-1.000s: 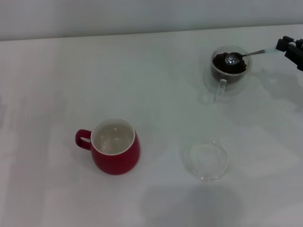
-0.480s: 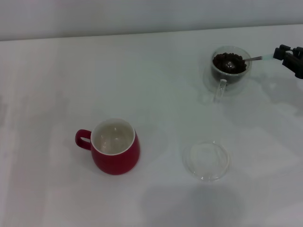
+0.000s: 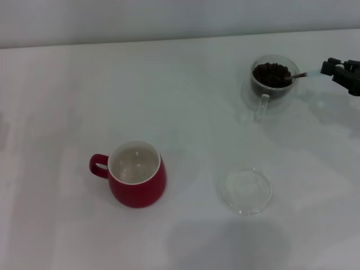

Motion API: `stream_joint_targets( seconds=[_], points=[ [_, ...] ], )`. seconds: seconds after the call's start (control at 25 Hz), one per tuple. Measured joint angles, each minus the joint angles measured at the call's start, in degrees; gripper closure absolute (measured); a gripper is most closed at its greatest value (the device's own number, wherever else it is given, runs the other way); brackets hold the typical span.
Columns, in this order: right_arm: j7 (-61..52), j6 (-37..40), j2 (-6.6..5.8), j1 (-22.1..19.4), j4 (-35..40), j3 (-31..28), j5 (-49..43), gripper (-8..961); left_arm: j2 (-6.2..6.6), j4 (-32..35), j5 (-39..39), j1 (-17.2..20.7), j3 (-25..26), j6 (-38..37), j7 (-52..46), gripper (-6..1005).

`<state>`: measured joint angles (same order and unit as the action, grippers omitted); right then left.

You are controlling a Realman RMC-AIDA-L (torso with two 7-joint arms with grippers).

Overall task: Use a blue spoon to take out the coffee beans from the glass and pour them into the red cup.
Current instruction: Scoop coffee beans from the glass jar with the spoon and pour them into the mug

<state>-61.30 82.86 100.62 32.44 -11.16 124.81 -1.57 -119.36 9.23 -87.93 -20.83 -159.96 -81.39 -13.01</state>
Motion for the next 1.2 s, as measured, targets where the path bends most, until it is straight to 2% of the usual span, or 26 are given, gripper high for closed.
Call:
stream_joint_targets(
  seconds=[0.24,0.64,1.2],
  points=[
    [-5.6,-0.8,-0.39,1.6,-0.6,2.7,0.0,802,0.0,-0.1,-0.1,-0.2,0.0,0.0,0.0,165],
    [-18.1,-4.5,0.05,5.1,-3.5,6.9,0.4,802,0.09,-0.5,-0.1,-0.4,0.0,0.1,0.0,165],
    [-25.8,-4.1,-1.52,5.4,-3.7,7.0,0.5,802,0.18,-1.0,-0.2,-0.8,0.0,0.1,0.0,165]
  ],
)
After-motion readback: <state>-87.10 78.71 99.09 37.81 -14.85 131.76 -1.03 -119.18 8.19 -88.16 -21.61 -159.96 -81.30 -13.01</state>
